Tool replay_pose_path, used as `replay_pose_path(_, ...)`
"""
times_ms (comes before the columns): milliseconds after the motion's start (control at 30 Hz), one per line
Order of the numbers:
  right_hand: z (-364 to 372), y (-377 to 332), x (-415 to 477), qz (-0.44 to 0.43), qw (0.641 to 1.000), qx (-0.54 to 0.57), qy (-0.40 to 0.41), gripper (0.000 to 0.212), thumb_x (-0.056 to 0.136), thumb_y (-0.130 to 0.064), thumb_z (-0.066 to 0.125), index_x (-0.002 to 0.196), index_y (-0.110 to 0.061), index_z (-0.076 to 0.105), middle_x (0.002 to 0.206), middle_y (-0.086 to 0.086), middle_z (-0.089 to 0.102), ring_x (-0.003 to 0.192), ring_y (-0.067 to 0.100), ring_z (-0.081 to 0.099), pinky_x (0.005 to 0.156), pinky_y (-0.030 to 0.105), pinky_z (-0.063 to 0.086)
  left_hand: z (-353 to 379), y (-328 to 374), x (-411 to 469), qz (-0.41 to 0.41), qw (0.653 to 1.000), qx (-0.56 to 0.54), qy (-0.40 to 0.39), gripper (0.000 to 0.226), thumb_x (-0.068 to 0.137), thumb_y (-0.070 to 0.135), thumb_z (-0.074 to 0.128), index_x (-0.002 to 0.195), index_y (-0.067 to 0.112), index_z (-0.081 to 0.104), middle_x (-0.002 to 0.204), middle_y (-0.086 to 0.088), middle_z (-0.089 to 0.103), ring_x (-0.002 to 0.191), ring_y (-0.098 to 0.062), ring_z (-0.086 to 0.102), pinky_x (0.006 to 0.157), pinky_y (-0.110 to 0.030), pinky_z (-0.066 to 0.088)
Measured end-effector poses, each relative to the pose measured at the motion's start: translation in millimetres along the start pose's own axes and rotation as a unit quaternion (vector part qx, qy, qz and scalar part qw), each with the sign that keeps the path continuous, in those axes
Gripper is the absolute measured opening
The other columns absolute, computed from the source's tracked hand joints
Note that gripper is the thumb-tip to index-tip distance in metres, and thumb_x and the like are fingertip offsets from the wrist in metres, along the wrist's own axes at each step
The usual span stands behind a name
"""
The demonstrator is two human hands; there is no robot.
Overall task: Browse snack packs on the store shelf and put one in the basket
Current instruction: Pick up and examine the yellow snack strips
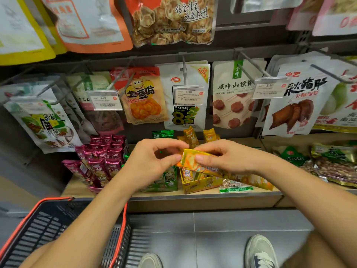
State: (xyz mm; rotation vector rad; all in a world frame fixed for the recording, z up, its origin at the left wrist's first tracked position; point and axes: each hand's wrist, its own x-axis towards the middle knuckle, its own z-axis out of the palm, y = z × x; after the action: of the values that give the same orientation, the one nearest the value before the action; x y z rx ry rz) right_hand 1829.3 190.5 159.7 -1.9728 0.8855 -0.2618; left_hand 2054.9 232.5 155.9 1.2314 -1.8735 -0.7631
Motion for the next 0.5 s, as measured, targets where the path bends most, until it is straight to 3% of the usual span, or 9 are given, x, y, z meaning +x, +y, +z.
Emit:
replay_pose_path(200,1.4,4.8,0.9,-0.003,0.999,-0.043,0.008,0.04,0.087,-0.055,0.053,0.118,-0.033,0.066,0.108,-0.008,0.07,0.101,0.008,0.064,0.093,0.039,0.051,-2.0,3.7,3.1,-0.043,0.998,0.034,-0.035,0.019,0.077,0.017,0.08,0.08,0.034,0.072,0.083,0.014,0.072,0.081,-0.001,0.066,0.076,-0.012,0.047)
replay_pose_path(267,1.3,5.9,1.2,-0.008,0.999,-0.047,0.008,0.04,0.086,-0.054,0.055,0.119,-0.034,0.066,0.109,-0.009,0.07,0.101,0.007,0.064,0.091,0.033,0.05,-2.2,3.9,3.6,-0.052,0.997,0.038,-0.041,0.014,0.075,0.018,0.081,0.077,0.031,0.074,0.079,0.012,0.073,0.078,-0.004,0.066,0.076,-0.018,0.051)
replay_pose_path(333,1.3,6.4,1.7,-0.012,0.999,-0.047,0.012,0.04,0.086,-0.054,0.056,0.119,-0.034,0.066,0.11,-0.01,0.07,0.101,0.007,0.064,0.09,0.03,0.05,-1.1,5.0,3.0,-0.057,0.997,0.045,-0.025,0.015,0.074,0.017,0.082,0.074,0.031,0.075,0.074,0.011,0.072,0.071,-0.004,0.066,0.071,-0.021,0.053)
replay_pose_path(500,-0.5,6.5,4.3,0.004,0.999,-0.052,0.004,0.046,0.081,-0.056,0.064,0.123,-0.037,0.062,0.109,-0.014,0.067,0.099,0.002,0.061,0.088,0.026,0.052,-6.8,3.2,3.8,-0.04,0.995,0.081,0.047,0.027,0.072,0.014,0.083,0.072,0.039,0.072,0.073,0.018,0.071,0.069,-0.001,0.066,0.064,-0.013,0.05)
